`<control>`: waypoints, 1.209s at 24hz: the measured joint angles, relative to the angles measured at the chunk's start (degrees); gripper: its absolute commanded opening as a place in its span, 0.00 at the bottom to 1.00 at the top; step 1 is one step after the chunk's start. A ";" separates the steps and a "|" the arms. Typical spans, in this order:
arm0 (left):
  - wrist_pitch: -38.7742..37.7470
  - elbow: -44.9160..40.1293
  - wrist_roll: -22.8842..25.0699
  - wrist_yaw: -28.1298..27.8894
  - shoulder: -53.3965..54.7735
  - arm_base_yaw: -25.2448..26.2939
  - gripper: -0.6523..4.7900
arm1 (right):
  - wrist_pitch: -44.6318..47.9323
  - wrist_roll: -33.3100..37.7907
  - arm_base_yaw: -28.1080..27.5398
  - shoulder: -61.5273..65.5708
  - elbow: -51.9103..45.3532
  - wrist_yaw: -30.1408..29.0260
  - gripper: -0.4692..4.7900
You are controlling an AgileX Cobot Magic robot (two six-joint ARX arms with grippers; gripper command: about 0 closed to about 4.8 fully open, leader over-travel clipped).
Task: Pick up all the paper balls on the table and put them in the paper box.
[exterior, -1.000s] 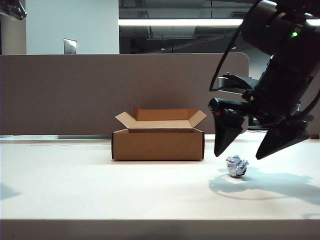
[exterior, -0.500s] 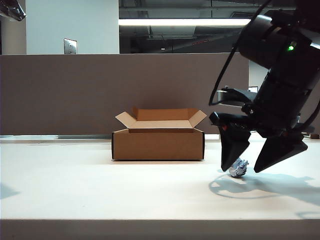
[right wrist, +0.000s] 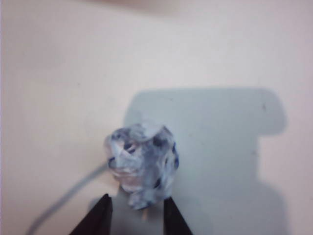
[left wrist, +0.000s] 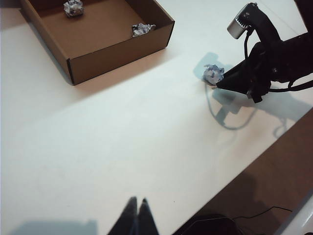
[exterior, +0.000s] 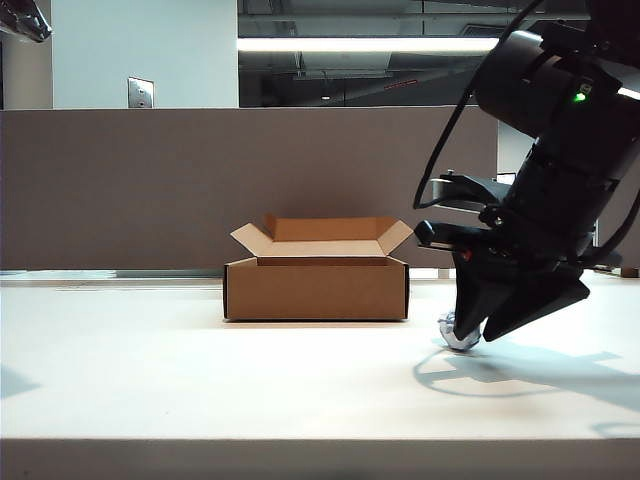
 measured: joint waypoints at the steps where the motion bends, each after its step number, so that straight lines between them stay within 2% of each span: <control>1: 0.00 0.00 0.00 0.00 0.00 0.00 0.12 | 0.35 -0.04 -0.02 -0.02 0.00 0.00 0.40; 3: 0.00 0.00 0.00 0.00 0.00 0.00 0.12 | 0.96 -0.04 -0.02 -0.02 0.02 0.00 0.37; 18: 0.00 0.00 0.00 0.00 0.02 0.00 0.12 | 3.10 -0.07 -0.02 -0.04 1.22 0.02 0.38; 20: 0.00 0.00 0.00 0.00 0.02 0.00 0.12 | 3.15 -0.09 -0.02 -0.04 1.66 0.02 0.51; 23: 0.00 0.00 0.00 0.00 0.02 0.00 0.12 | 3.78 -0.07 -0.02 -0.04 1.70 0.00 0.60; 29: 0.00 0.00 0.00 0.00 0.02 0.00 0.12 | 4.31 -0.07 -0.02 0.37 1.70 0.02 0.62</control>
